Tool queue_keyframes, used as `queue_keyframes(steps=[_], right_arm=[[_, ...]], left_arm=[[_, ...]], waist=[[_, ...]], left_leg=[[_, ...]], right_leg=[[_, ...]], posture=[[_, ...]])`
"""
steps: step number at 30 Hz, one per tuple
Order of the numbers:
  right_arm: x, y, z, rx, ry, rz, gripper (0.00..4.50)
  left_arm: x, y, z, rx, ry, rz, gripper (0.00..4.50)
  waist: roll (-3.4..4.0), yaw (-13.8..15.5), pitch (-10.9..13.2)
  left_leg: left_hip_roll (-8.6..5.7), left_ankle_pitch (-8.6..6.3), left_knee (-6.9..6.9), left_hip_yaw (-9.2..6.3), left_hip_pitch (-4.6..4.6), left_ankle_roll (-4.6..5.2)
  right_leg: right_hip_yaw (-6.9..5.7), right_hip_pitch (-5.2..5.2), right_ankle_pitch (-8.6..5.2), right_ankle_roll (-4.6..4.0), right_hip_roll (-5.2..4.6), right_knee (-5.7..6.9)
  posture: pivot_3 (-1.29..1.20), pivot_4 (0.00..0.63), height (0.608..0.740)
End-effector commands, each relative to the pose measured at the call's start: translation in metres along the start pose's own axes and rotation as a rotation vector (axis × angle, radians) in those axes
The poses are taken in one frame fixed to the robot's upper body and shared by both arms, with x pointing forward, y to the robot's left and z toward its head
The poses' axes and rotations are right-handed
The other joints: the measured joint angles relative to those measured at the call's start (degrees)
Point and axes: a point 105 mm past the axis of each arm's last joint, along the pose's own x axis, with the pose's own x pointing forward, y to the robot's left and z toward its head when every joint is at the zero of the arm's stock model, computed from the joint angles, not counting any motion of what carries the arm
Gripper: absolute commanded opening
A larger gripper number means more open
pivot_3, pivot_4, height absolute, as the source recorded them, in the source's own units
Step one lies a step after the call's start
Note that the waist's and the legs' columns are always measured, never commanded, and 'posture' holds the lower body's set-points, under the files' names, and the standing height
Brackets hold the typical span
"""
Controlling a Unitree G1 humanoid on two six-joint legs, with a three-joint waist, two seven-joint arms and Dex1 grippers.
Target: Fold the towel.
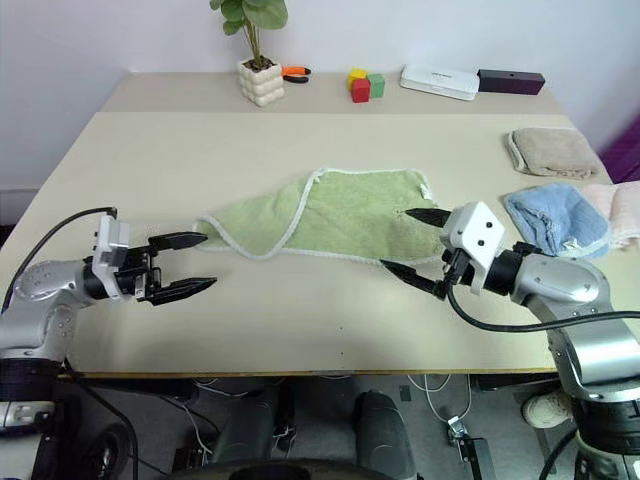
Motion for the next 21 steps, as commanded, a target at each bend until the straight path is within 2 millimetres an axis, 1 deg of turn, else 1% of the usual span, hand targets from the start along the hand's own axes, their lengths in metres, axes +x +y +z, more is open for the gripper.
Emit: queue_keyframes(steps=[1,3,5,9,10,13,17,20,21], right_arm=[[0.001,-0.004,0.005,-0.031,-0.024,-0.031,4.48],[0.000,-0.002,0.006,-0.034,-0.030,-0.044,4.48],[-0.003,-0.002,0.007,-0.035,-0.035,-0.062,4.48],[0.000,0.001,0.008,-0.034,-0.041,-0.073,4.48],[0.003,0.003,0.009,-0.034,-0.046,-0.071,4.48],[0.007,-0.003,0.008,-0.037,-0.070,-0.072,4.48],[0.025,-0.005,0.012,-0.041,-0.121,-0.050,4.48],[0.040,-0.001,0.014,-0.046,-0.149,-0.033,4.48],[0.042,-0.003,0.015,-0.045,-0.168,-0.034,4.48]], left_arm=[[0.000,0.007,0.009,0.049,-0.009,-0.009,4.50],[0.004,0.011,0.010,0.059,-0.006,-0.033,4.50],[0.011,0.018,0.017,0.077,-0.022,-0.049,4.50],[0.016,0.027,0.020,0.093,-0.031,-0.051,4.50],[0.013,0.026,0.018,0.092,-0.029,-0.055,4.50],[0.016,0.017,0.019,0.109,-0.013,-0.089,4.50],[0.010,0.010,0.017,0.167,0.043,-0.104,4.50],[0.007,0.008,0.011,0.222,0.090,-0.107,4.50],[0.018,0.003,0.012,0.253,0.085,-0.110,4.50]], waist=[[0.00,0.04,0.00],[0.00,0.00,0.00],[-0.01,0.04,0.00],[-0.02,-0.06,-0.01],[-0.02,-0.14,-0.01],[-0.01,-0.55,0.00],[-0.01,-0.66,0.00],[-0.01,-0.33,0.00],[-0.01,-0.32,0.00]], left_leg=[[0.00,0.00,0.00,0.00,0.00,0.00],[-0.01,0.00,0.02,0.00,0.00,0.00],[-0.01,0.00,0.02,0.01,0.00,0.00],[-0.03,0.00,0.04,0.00,0.00,0.00],[-0.03,0.00,0.04,0.00,0.00,0.01],[-0.01,0.00,0.02,0.00,0.01,0.00],[0.00,0.00,0.01,0.00,0.00,0.00],[0.00,0.00,0.02,0.00,0.00,0.00],[0.00,0.00,0.02,0.00,0.00,0.00]], right_leg=[[0.00,0.00,0.02,0.03,0.00,0.00],[-0.01,0.02,0.06,0.11,0.00,0.00],[-0.01,0.01,0.07,0.13,0.00,0.00],[-0.02,0.04,0.08,0.14,0.01,0.00],[-0.03,0.04,0.08,0.14,0.01,0.00],[-0.03,0.01,0.08,0.15,0.02,0.03],[-0.02,-0.01,0.08,0.15,0.02,0.04],[-0.02,0.00,0.07,0.13,0.02,0.03],[-0.02,0.00,0.07,0.13,0.01,0.01]], posture=[[0.00,0.150,0.735],[0.00,0.150,0.735],[0.00,0.150,0.735],[0.00,0.150,0.735],[0.00,0.150,0.735],[0.00,0.150,0.735],[0.00,0.150,0.735],[0.00,0.150,0.735],[0.00,0.150,0.735]])
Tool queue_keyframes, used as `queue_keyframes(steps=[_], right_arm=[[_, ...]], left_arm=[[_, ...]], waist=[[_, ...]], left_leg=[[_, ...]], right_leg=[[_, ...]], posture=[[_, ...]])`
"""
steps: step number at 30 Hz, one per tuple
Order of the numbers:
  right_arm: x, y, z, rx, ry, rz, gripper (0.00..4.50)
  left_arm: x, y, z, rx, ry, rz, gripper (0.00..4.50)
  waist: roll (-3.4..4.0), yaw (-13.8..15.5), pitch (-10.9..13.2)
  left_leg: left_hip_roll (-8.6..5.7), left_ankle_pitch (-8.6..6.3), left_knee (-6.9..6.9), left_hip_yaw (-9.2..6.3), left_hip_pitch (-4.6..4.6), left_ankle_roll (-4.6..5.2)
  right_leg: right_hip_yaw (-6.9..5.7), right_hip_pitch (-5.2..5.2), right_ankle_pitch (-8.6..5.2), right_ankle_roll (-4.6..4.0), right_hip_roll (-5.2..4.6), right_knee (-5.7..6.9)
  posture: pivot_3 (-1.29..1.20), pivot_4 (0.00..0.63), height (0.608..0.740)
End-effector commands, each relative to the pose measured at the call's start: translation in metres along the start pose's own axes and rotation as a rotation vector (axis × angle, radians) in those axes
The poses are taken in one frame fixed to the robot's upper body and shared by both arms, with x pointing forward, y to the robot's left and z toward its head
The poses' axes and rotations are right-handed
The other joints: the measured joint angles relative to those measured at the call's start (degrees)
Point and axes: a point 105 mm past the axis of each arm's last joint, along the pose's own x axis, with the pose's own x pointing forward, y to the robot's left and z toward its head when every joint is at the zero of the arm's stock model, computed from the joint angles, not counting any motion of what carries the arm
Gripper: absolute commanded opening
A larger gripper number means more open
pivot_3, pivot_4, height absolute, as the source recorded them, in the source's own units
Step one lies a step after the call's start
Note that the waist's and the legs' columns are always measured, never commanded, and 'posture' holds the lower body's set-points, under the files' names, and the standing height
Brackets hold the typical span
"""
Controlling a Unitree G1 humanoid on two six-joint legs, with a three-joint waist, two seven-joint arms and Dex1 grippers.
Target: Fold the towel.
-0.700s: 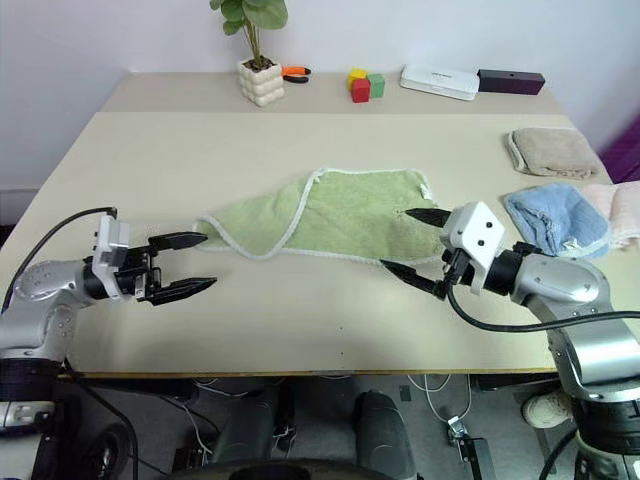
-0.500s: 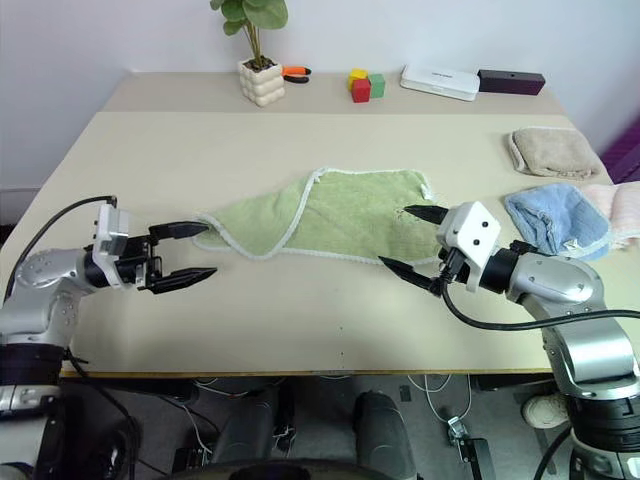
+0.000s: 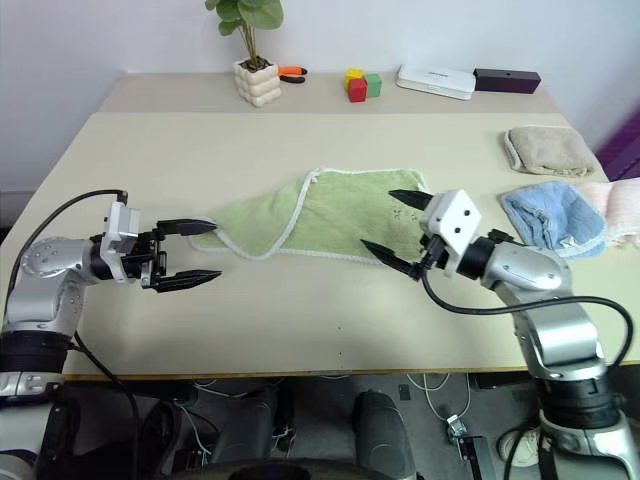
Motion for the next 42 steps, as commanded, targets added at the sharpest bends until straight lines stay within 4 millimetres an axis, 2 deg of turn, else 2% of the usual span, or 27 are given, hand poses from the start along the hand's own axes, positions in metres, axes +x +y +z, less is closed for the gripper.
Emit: queue_keyframes(steps=[1,5,7,11,15,21,24,25,31,35,42], right_arm=[[0.011,-0.002,0.008,-0.033,-0.063,0.001,4.48],[0.021,0.002,0.010,-0.030,-0.103,0.004,4.48],[0.026,0.004,0.011,-0.029,-0.117,0.000,4.48],[0.028,0.007,0.011,-0.024,-0.136,-0.035,4.48],[0.030,0.012,0.011,-0.018,-0.147,-0.060,4.48],[0.031,0.013,0.012,-0.021,-0.160,-0.104,4.48],[0.031,0.011,0.012,-0.025,-0.162,-0.127,4.50],[0.031,0.011,0.012,-0.028,-0.160,-0.129,4.50],[0.026,0.007,0.009,-0.036,-0.149,-0.150,4.50],[0.025,0.003,0.008,-0.040,-0.143,-0.152,4.50],[0.033,-0.002,0.007,-0.048,-0.142,-0.133,4.50]], left_arm=[[0.017,-0.009,0.006,0.138,0.032,-0.031,4.50],[0.028,-0.009,0.000,0.228,0.082,-0.044,4.50],[0.029,-0.004,0.000,0.226,0.082,-0.028,4.50],[0.040,0.007,-0.015,0.279,0.162,-0.012,4.50],[0.048,0.012,-0.029,0.263,0.188,-0.006,4.50],[0.075,0.017,-0.040,0.245,0.210,-0.018,4.50],[0.085,0.015,-0.045,0.218,0.229,-0.045,3.65],[0.088,0.012,-0.046,0.211,0.226,-0.064,3.21],[0.088,0.008,-0.044,0.207,0.219,-0.096,0.06],[0.085,0.003,-0.039,0.214,0.203,-0.116,0.02],[0.068,0.013,-0.028,0.230,0.189,-0.034,0.02]], waist=[[0.01,0.22,0.01],[0.00,0.31,0.00],[0.00,0.21,0.00],[0.01,0.28,0.00],[0.00,0.29,0.00],[0.00,0.34,0.00],[0.00,0.27,-0.01],[0.00,0.23,-0.01],[0.00,0.28,-0.01],[0.00,0.16,-0.01],[0.00,0.14,-0.01]], left_leg=[[0.00,0.00,0.00,0.00,0.00,0.00],[-0.02,0.00,0.05,0.00,-0.02,0.01],[-0.02,0.00,0.04,0.01,-0.02,0.01],[-0.01,0.00,0.03,0.02,0.00,0.01],[-0.02,0.00,0.04,0.04,-0.01,0.01],[-0.02,0.00,0.05,0.04,-0.02,0.01],[-0.02,0.00,0.05,0.03,-0.01,0.01],[-0.02,0.00,0.05,0.04,0.00,0.02],[-0.02,0.01,0.06,0.03,0.01,0.01],[-0.01,0.00,0.05,0.02,0.01,0.02],[-0.01,0.00,0.05,0.02,0.00,0.02]], right_leg=[[0.00,0.01,0.00,0.00,0.00,-0.01],[0.00,0.04,0.00,-0.01,-0.02,-0.02],[0.00,0.02,0.01,0.00,-0.01,0.00],[0.00,-0.01,0.01,0.01,0.00,0.04],[-0.01,0.01,0.02,0.02,0.00,0.04],[-0.01,0.00,0.02,0.03,0.00,0.07],[-0.01,0.01,0.02,0.03,0.00,0.07],[-0.01,0.01,0.02,0.03,0.01,0.07],[0.00,0.01,0.02,0.03,0.00,0.13],[0.00,-0.01,0.02,0.03,0.00,0.13],[0.00,-0.03,0.02,0.02,0.00,0.15]], posture=[[0.00,0.150,0.735],[0.00,0.150,0.735],[0.00,0.150,0.735],[0.00,0.150,0.735],[0.00,0.150,0.735],[0.00,0.150,0.735],[0.00,0.150,0.735],[0.00,0.150,0.735],[0.00,0.150,0.735],[0.00,0.150,0.735],[0.00,0.150,0.735]])
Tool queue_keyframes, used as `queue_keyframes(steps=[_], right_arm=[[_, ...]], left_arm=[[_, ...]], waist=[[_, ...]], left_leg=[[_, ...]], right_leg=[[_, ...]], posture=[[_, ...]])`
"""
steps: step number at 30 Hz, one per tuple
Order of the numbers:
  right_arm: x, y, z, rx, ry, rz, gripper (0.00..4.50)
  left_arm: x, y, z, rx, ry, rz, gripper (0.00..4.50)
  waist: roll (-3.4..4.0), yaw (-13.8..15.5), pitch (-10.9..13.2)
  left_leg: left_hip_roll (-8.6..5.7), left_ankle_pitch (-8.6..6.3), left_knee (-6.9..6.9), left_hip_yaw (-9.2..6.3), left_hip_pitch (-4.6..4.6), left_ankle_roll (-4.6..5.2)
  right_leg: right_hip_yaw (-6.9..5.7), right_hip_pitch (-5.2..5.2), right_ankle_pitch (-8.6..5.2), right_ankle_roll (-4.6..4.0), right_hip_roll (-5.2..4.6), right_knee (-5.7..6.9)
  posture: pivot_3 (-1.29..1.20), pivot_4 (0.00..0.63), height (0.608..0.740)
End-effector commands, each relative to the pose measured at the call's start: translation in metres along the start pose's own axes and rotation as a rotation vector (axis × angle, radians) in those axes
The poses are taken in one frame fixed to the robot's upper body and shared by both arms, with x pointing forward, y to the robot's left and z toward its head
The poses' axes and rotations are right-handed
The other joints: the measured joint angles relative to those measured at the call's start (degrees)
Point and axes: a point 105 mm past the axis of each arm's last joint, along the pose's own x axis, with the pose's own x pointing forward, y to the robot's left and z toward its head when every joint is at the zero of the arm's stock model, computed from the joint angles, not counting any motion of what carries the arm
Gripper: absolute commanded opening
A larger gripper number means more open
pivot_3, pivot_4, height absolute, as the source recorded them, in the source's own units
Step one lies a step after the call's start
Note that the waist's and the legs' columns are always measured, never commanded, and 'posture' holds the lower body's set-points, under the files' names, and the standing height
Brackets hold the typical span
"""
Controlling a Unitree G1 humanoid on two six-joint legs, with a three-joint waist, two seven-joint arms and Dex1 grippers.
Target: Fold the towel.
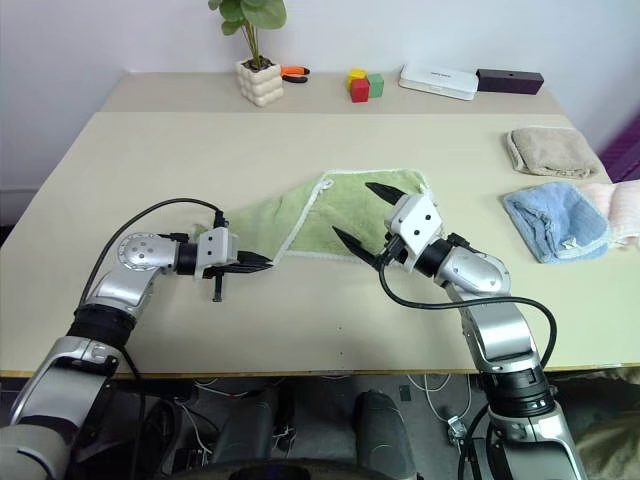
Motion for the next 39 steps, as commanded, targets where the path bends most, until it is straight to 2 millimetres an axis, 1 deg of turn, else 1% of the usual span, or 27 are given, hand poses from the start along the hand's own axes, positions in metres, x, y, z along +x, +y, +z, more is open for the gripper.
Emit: queue_keyframes(steps=[1,2,3,5,7,10,12,13,16,19,21,23,25,27,30,33,35,36,39], right_arm=[[0.003,-0.006,0.010,-0.044,-0.037,-0.001,4.50],[0.004,-0.012,0.005,-0.050,-0.017,-0.019,4.50],[0.006,-0.018,-0.003,-0.037,0.027,-0.039,4.50],[0.007,-0.038,-0.021,-0.026,0.120,-0.115,4.50],[0.008,-0.056,-0.031,-0.014,0.174,-0.192,4.50],[0.010,-0.091,-0.048,-0.017,0.268,-0.342,4.50],[0.014,-0.113,-0.058,0.031,0.317,-0.446,4.50],[0.020,-0.122,-0.060,0.041,0.328,-0.475,4.50],[0.033,-0.137,-0.067,0.071,0.365,-0.516,4.50],[0.041,-0.144,-0.078,0.052,0.440,-0.532,4.50],[0.043,-0.148,-0.088,0.131,0.472,-0.570,4.50],[0.043,-0.147,-0.096,0.231,0.490,-0.582,4.50],[0.041,-0.147,-0.102,0.227,0.527,-0.591,4.50],[0.039,-0.150,-0.102,0.275,0.521,-0.630,4.50],[0.043,-0.149,-0.101,0.433,0.463,-0.675,4.50],[0.047,-0.147,-0.100,0.449,0.451,-0.667,4.50],[0.051,-0.144,-0.099,0.508,0.418,-0.663,4.50],[0.052,-0.139,-0.104,0.530,0.433,-0.653,4.50],[0.047,-0.125,-0.121,0.482,0.536,-0.615,3.61]], left_arm=[[-0.015,0.013,0.015,0.046,-0.046,0.070,0.02],[-0.021,0.016,0.019,0.035,-0.064,0.092,0.02],[-0.028,0.019,0.024,0.025,-0.093,0.112,0.02],[-0.040,0.021,0.035,-0.005,-0.159,0.127,0.02],[-0.050,0.023,0.042,-0.011,-0.195,0.155,0.02],[-0.063,0.016,0.046,-0.033,-0.237,0.150,0.02],[-0.069,0.011,0.047,-0.053,-0.256,0.151,0.02],[-0.071,0.007,0.047,-0.063,-0.265,0.149,0.02],[-0.073,-0.001,0.045,-0.068,-0.257,0.163,0.02],[-0.071,-0.008,0.046,-0.097,-0.267,0.158,0.02],[-0.071,-0.015,0.044,-0.104,-0.261,0.160,0.02],[-0.071,-0.019,0.043,-0.099,-0.253,0.171,0.02],[-0.072,-0.021,0.044,-0.105,-0.254,0.177,0.02],[-0.072,-0.022,0.044,-0.108,-0.255,0.184,0.02],[-0.072,-0.025,0.046,-0.120,-0.266,0.189,0.02],[-0.073,-0.028,0.047,-0.122,-0.266,0.187,0.02],[-0.075,-0.030,0.048,-0.133,-0.269,0.186,0.02],[-0.077,-0.031,0.047,-0.131,-0.262,0.191,0.02],[-0.078,-0.032,0.047,-0.130,-0.257,0.200,0.00]], waist=[[0.00,0.10,0.00],[0.00,0.11,0.00],[-0.01,0.03,0.00],[-0.01,-0.08,0.00],[0.00,-0.17,0.01],[0.03,-0.41,0.02],[0.05,-0.99,0.03],[0.06,-1.10,0.04],[0.07,-1.62,0.05],[0.07,-1.63,0.05],[0.08,-1.67,0.05],[0.10,-1.66,0.06],[0.10,-1.51,0.07],[0.11,-1.53,0.07],[0.12,-1.72,0.08],[0.14,-1.81,0.08],[0.15,-1.88,0.09],[0.15,-1.83,0.09],[0.15,-1.77,0.09]], left_leg=[[0.00,0.00,0.00,0.00,0.00,0.00],[0.00,0.00,0.00,0.00,-0.01,0.00],[0.00,0.00,0.00,0.00,-0.01,0.00],[0.00,0.00,0.02,0.01,0.00,0.00],[0.01,0.00,0.02,0.01,0.00,0.00],[0.01,0.01,0.00,0.02,-0.01,-0.01],[0.01,0.01,-0.01,0.09,-0.01,-0.02],[0.01,0.02,-0.02,0.10,-0.01,-0.03],[0.01,0.03,-0.07,0.16,-0.03,-0.05],[0.02,0.04,-0.12,0.24,-0.05,-0.06],[0.02,0.04,-0.12,0.32,-0.07,-0.07],[0.02,0.04,-0.13,0.37,-0.07,-0.07],[0.03,0.05,-0.14,0.37,-0.09,-0.08],[0.03,0.05,-0.13,0.39,-0.11,-0.08],[0.03,0.05,-0.14,0.41,-0.10,-0.08],[0.04,0.05,-0.17,0.42,-0.09,-0.09],[0.05,0.05,-0.18,0.43,-0.10,-0.09],[0.05,0.05,-0.19,0.44,-0.10,-0.09],[0.05,0.06,-0.18,0.44,-0.10,-0.10]], right_leg=[[0.00,0.00,0.00,0.00,0.00,0.00],[0.00,0.00,0.00,0.00,0.00,0.00],[0.00,0.01,0.00,0.00,0.00,0.00],[0.01,0.01,0.00,0.00,0.00,0.01],[0.01,0.00,0.00,0.00,0.00,0.03],[0.02,-0.06,0.00,-0.01,0.00,0.08],[0.06,-0.10,0.00,-0.01,0.00,0.11],[0.07,-0.11,0.00,-0.01,-0.01,0.13],[0.13,-0.22,-0.01,0.00,-0.01,0.22],[0.19,-0.36,-0.03,0.01,-0.01,0.35],[0.25,-0.44,-0.03,0.00,-0.01,0.40],[0.29,-0.47,-0.03,0.00,-0.01,0.41],[0.29,-0.49,-0.03,0.00,-0.01,0.42],[0.30,-0.50,-0.03,0.00,-0.02,0.41],[0.32,-0.53,-0.03,0.00,-0.02,0.44],[0.33,-0.54,-0.03,0.00,-0.02,0.44],[0.34,-0.57,-0.03,0.00,-0.02,0.45],[0.34,-0.58,-0.03,0.00,-0.02,0.45],[0.34,-0.58,-0.03,0.00,-0.02,0.44]], posture=[[0.00,0.150,0.735],[0.00,0.150,0.735],[0.00,0.150,0.735],[0.00,0.150,0.735],[0.00,0.150,0.735],[0.00,0.150,0.735],[0.00,0.150,0.735],[0.00,0.150,0.735],[0.00,0.150,0.735],[0.00,0.150,0.735],[0.00,0.150,0.735],[0.00,0.150,0.735],[0.00,0.150,0.735],[0.00,0.150,0.735],[0.00,0.150,0.735],[0.00,0.150,0.735],[0.00,0.150,0.735],[0.00,0.150,0.735],[0.00,0.150,0.735]])
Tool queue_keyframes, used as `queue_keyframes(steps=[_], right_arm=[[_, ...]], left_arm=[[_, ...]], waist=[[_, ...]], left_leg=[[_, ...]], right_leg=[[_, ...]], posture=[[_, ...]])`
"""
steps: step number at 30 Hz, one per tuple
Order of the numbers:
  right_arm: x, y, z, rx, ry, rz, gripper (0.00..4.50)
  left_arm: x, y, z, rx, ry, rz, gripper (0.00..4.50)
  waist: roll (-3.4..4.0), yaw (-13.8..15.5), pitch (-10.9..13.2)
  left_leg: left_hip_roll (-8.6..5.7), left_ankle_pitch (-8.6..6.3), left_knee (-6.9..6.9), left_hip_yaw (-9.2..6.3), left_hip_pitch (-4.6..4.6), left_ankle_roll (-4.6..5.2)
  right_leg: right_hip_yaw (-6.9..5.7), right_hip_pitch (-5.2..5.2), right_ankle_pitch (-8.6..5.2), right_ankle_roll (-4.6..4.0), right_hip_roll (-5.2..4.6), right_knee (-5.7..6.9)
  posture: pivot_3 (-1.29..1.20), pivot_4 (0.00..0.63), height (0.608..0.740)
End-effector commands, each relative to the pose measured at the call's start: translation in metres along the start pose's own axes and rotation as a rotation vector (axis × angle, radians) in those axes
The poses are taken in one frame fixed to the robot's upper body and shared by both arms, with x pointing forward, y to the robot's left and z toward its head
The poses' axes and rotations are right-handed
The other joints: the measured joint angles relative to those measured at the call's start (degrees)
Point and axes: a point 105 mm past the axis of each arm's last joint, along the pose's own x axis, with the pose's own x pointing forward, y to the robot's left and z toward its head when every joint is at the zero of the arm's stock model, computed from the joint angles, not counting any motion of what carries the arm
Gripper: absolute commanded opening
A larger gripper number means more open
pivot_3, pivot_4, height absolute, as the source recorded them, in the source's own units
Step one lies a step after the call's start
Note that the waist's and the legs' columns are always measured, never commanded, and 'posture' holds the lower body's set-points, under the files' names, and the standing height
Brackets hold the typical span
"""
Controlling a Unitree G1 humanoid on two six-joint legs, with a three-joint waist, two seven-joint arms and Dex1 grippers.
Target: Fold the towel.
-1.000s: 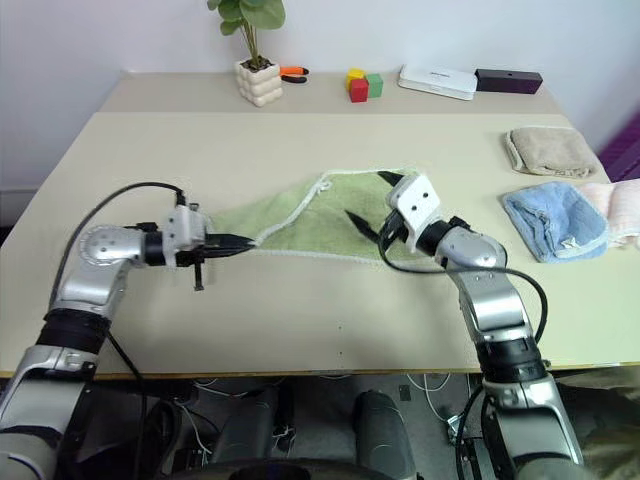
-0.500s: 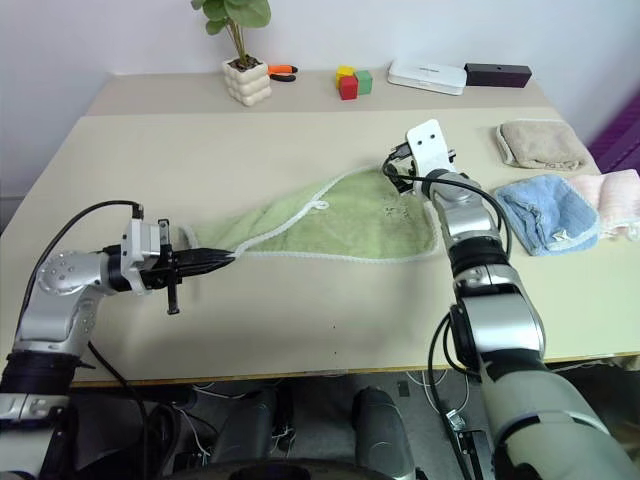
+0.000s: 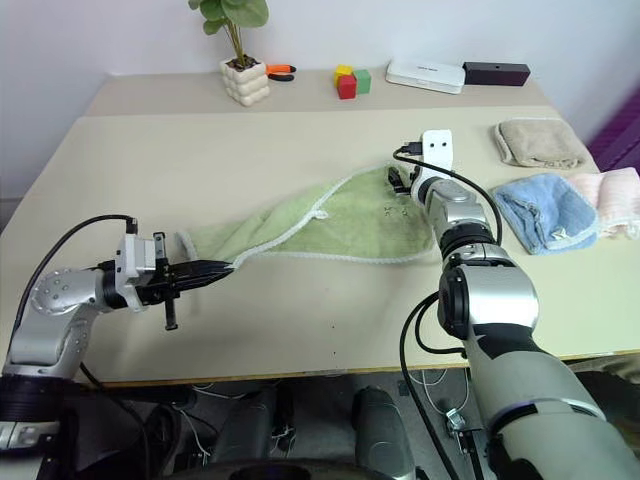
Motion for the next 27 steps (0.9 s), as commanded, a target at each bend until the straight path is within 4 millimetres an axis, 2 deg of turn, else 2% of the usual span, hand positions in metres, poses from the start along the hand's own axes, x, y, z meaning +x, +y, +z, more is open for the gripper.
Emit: queue_keyframes(steps=[1,3,7,12,16,18,20,27], right_arm=[[0.001,0.002,-0.008,-0.068,0.045,-0.009,3.15],[0.000,-0.001,-0.015,-0.099,0.070,-0.030,2.10],[0.000,0.000,-0.008,-0.115,0.048,-0.022,0.03],[-0.002,-0.002,-0.001,-0.165,0.033,0.026,0.03],[-0.007,-0.003,-0.013,-0.201,0.072,0.121,0.03],[-0.014,0.003,-0.021,-0.230,0.084,0.214,0.03],[-0.031,0.017,-0.025,-0.265,0.076,0.343,0.03],[-0.107,0.034,-0.039,-0.381,0.151,0.546,0.03]], left_arm=[[-0.005,0.003,0.013,0.053,-0.017,0.019,0.00],[-0.005,0.002,0.014,0.055,-0.016,0.024,0.00],[-0.005,0.000,0.014,0.056,-0.014,0.029,0.00],[-0.008,0.004,0.014,0.057,-0.010,0.048,0.00],[-0.011,0.007,0.013,0.058,-0.008,0.058,0.00],[-0.012,0.007,0.013,0.057,-0.006,0.059,0.00],[-0.011,0.009,0.012,0.062,-0.004,0.055,0.00],[-0.003,0.014,0.013,0.058,-0.021,0.028,0.00]], waist=[[0.01,0.04,0.00],[0.02,0.16,0.01],[0.00,0.13,-0.01],[0.01,0.07,0.00],[0.02,0.21,0.00],[-0.01,0.25,-0.01],[-0.01,0.38,-0.02],[0.01,0.61,-0.03]], left_leg=[[0.00,0.00,0.00,0.00,0.00,0.00],[0.00,0.00,0.00,0.00,-0.01,0.00],[0.00,0.00,0.00,0.00,0.00,0.00],[0.00,0.00,0.00,0.00,0.00,0.00],[0.00,0.00,-0.01,0.00,-0.02,0.00],[0.00,0.00,-0.01,0.01,-0.02,0.00],[0.00,0.00,-0.03,-0.04,-0.01,0.00],[0.01,-0.01,-0.01,-0.06,-0.01,0.00]], right_leg=[[0.00,0.00,0.00,0.00,0.00,0.00],[0.00,-0.01,0.00,0.00,0.00,0.00],[0.01,0.00,0.00,-0.01,-0.01,0.00],[0.01,-0.01,0.00,-0.01,-0.01,0.00],[0.01,-0.02,0.00,-0.01,-0.01,-0.01],[0.01,-0.02,0.00,-0.01,-0.01,-0.01],[0.00,0.00,0.00,0.00,-0.01,-0.02],[-0.01,-0.01,-0.01,-0.02,-0.01,0.00]], posture=[[0.00,0.150,0.735],[0.00,0.150,0.735],[0.00,0.150,0.735],[0.00,0.150,0.735],[0.00,0.150,0.735],[0.00,0.150,0.735],[0.00,0.150,0.735],[0.00,0.150,0.735]])
